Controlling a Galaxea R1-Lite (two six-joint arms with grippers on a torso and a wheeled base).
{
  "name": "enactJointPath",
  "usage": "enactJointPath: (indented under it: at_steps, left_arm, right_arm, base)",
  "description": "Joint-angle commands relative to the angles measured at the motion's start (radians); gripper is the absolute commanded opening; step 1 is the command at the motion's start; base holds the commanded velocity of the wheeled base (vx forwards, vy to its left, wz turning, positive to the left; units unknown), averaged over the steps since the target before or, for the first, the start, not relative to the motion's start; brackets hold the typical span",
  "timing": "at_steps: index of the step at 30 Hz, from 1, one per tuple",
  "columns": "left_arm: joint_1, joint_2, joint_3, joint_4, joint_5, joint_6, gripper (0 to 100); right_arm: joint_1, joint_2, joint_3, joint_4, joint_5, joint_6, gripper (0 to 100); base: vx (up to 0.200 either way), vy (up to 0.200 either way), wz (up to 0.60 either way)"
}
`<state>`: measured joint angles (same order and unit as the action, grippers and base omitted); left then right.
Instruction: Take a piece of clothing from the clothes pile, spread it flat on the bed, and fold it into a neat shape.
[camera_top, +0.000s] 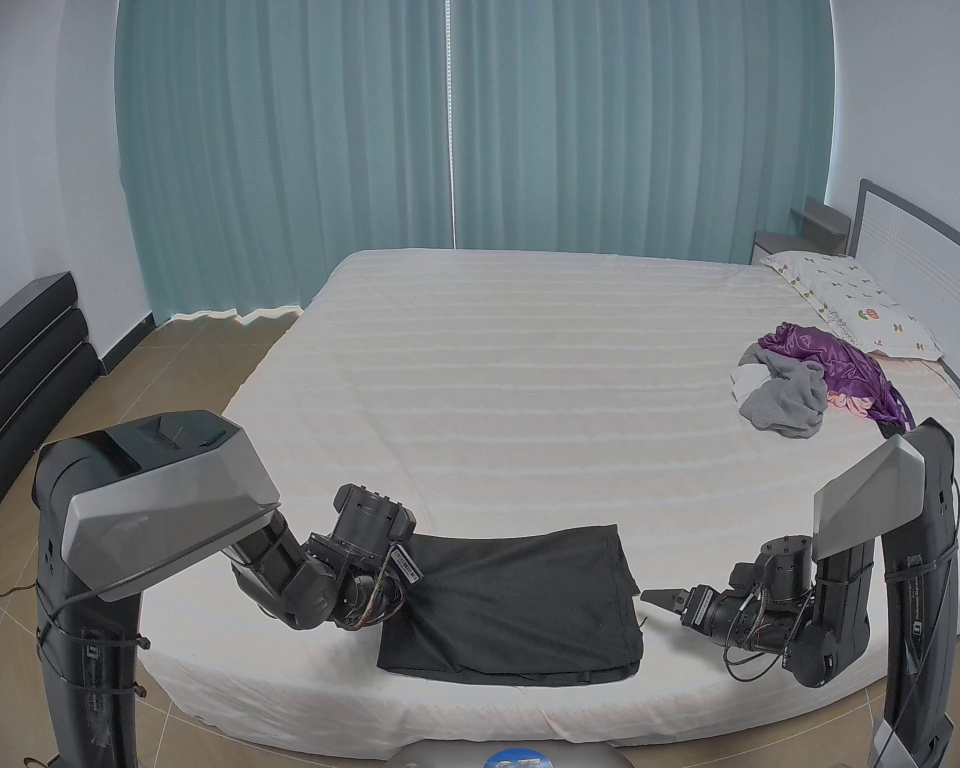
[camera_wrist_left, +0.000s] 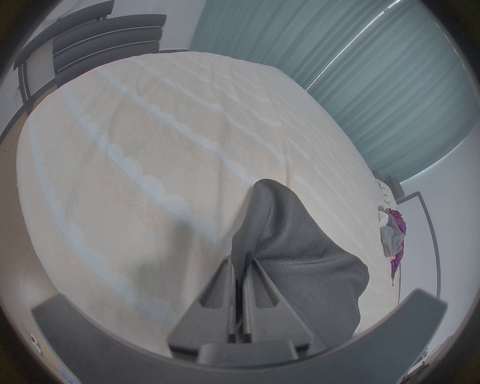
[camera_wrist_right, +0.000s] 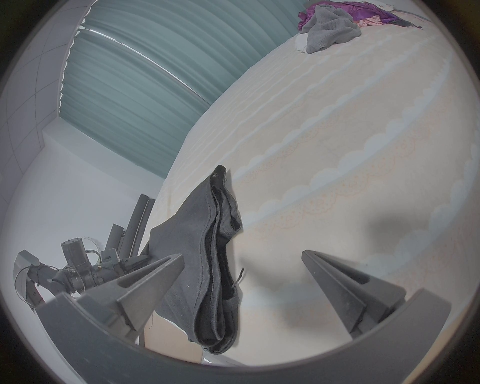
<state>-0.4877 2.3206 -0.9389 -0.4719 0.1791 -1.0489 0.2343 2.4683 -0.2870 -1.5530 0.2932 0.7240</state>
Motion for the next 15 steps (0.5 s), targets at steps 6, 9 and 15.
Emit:
enactJointPath:
  at_steps: [6, 9, 15]
  left_arm:
    - [-0.002, 0.000, 0.000, -0.002, 0.000, -0.002, 100]
    - [0.000, -0.001, 0.002, -0.002, 0.000, -0.002, 100]
    - [0.008, -0.007, 0.005, -0.007, -0.001, 0.000, 100]
  right_arm:
    - [0.000, 0.001, -0.001, -0.015, 0.000, 0.000, 100]
    - [0.000, 0.001, 0.000, -0.015, 0.000, 0.000, 100]
    - [0.000, 0.001, -0.001, -0.015, 0.000, 0.000, 100]
  base:
    - [0.000, 0.000, 0.00]
    - [0.000, 0.000, 0.00]
    - [0.000, 0.000, 0.00]
